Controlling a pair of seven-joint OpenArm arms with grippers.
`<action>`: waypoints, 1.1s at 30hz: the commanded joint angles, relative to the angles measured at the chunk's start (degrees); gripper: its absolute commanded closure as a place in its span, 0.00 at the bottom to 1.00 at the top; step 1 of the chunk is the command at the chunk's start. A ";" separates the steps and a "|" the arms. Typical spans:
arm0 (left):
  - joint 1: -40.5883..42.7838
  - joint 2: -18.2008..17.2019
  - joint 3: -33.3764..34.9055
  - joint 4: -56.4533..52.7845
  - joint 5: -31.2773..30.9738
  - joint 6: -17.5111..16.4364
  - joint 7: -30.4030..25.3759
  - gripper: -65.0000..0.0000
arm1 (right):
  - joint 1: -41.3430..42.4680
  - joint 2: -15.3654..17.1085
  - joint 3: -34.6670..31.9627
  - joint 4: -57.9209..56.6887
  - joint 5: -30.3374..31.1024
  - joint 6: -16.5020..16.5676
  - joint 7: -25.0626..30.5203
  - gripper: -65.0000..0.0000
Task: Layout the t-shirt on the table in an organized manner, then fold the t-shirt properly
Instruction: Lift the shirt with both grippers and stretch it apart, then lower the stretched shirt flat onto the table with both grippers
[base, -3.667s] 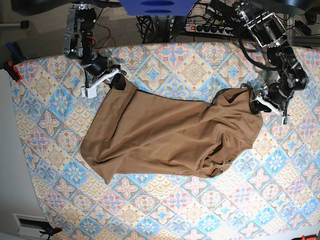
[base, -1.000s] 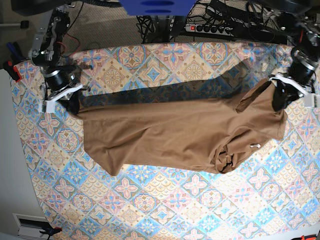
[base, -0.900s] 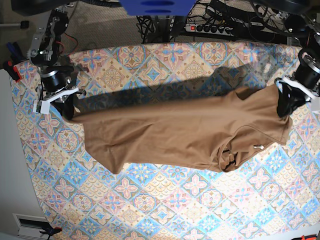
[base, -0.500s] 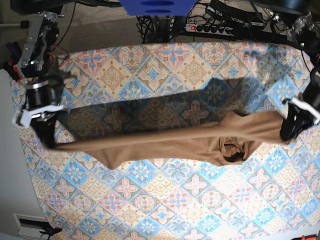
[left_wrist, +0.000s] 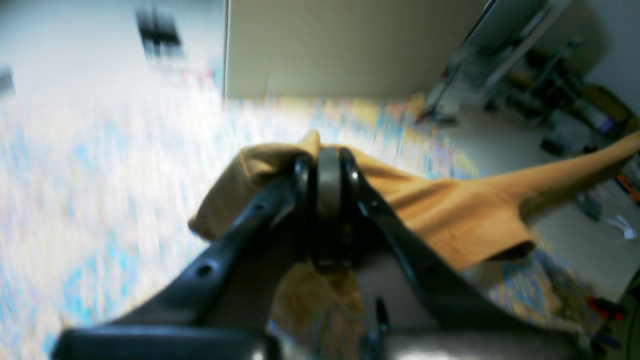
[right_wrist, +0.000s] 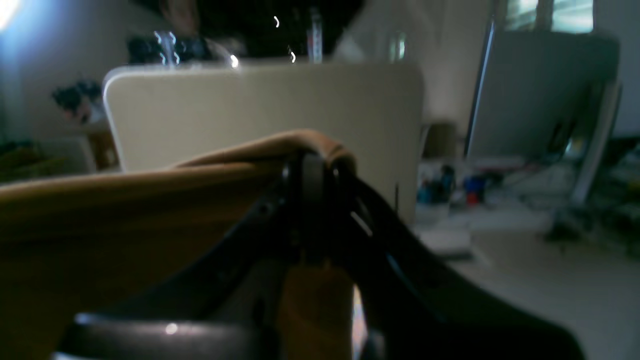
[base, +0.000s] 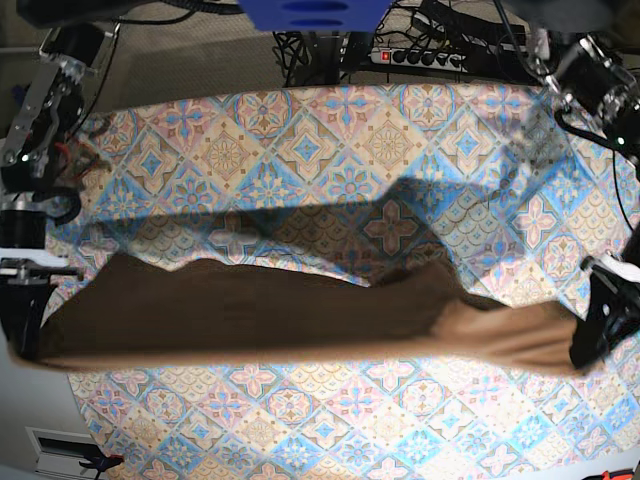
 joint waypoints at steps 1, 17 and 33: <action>-2.74 -2.67 -0.20 0.64 -0.83 0.35 -1.99 1.00 | 2.31 1.57 0.68 1.18 0.32 -0.64 2.66 1.00; 6.93 -9.44 -24.56 0.73 -12.12 9.23 6.01 1.00 | -4.28 1.57 0.33 1.27 0.32 -0.64 33.26 1.00; 9.21 -0.82 -18.23 0.37 -12.12 9.49 11.86 1.00 | -7.27 1.22 -8.90 -2.86 0.24 -0.55 29.65 1.00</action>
